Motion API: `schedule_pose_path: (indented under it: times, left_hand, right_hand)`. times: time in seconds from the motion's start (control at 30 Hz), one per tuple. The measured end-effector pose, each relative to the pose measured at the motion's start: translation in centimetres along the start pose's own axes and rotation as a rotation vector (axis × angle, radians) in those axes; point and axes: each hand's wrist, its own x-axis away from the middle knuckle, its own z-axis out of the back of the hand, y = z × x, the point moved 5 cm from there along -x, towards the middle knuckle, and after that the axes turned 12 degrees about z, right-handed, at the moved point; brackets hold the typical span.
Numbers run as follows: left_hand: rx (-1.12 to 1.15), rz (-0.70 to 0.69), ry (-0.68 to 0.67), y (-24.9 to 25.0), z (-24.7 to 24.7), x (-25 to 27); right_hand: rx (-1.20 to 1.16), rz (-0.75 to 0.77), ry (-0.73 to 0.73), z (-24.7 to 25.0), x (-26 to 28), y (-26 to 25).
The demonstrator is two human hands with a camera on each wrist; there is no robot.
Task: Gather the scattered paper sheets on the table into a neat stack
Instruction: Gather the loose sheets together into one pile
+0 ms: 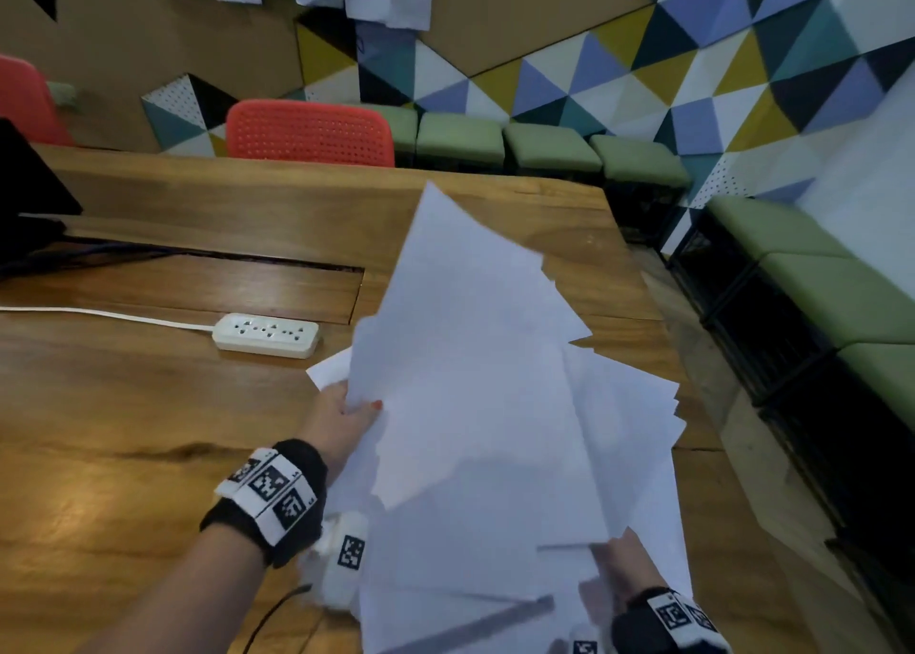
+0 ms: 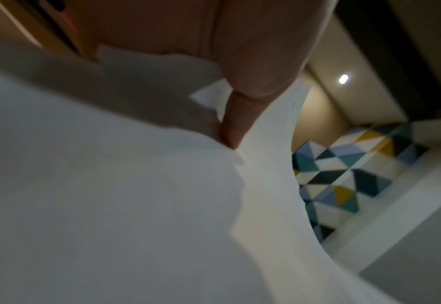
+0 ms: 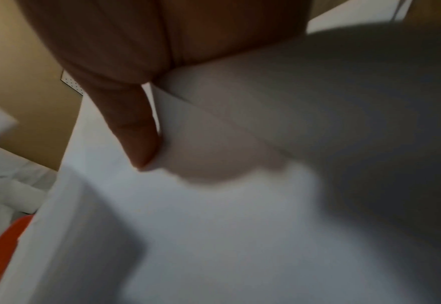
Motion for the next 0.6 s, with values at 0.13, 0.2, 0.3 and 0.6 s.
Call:
schedule_pose_path:
  times: [0.13, 0.2, 0.3, 0.6]
  left_hand:
    - [-0.118, 0.113, -0.011, -4.1, -0.3, -0.8]
    - [-0.137, 0.137, 0.005, -5.3, 0.3, -1.4]
    - [-0.041, 0.180, -0.115, -5.7, 0.6, -1.4]
    - [0.016, 0.262, -0.233, -7.6, 0.6, -1.2]
  right_hand:
    - [-0.137, 0.117, -0.160, -2.0, 1.4, -1.1]
    - [-0.151, 0.150, -0.203, -2.5, 1.5, -1.1]
    - [-0.179, 0.167, -0.283, -3.6, 1.9, -1.6]
    - [-0.223, 0.032, -0.362, -6.4, 4.0, -3.8]
